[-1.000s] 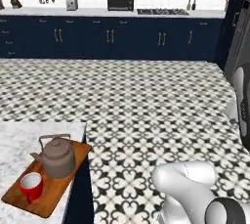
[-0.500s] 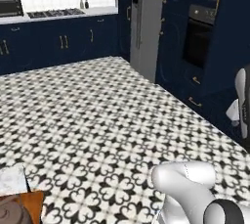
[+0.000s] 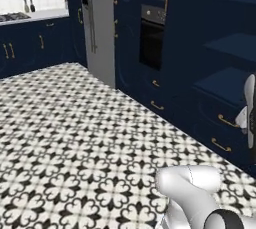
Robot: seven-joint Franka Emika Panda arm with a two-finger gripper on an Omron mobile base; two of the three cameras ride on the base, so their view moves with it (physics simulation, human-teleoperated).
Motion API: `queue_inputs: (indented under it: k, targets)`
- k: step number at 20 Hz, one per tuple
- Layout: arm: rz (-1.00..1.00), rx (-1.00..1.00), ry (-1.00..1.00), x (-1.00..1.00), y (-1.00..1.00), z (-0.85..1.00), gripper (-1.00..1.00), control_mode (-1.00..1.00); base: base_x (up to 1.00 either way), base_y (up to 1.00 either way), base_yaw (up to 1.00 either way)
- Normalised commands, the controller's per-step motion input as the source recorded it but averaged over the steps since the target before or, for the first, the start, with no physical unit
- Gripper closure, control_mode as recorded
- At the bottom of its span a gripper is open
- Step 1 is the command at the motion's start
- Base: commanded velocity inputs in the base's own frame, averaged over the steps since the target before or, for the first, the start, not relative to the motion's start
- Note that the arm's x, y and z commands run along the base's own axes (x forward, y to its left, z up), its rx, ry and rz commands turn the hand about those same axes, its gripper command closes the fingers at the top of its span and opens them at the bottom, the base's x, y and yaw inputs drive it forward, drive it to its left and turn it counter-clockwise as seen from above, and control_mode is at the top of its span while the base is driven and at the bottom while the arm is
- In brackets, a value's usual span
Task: Pick the kettle from the counter and place it on the tray. Then pick the mug from the cabinet and place it on the tray. Then close the cabinet doors.
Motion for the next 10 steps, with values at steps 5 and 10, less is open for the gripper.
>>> queue_inputs:
  k: [5, 10]
  targets:
    - [0.00, 0.00, 0.00, 0.00, 0.00, 0.00, -1.00, 1.00, 0.73, -0.05, -0.35]
    - [0.00, 0.00, 0.00, 0.00, 0.00, 0.00, -1.00, 1.00, 0.64, 0.23, -0.47]
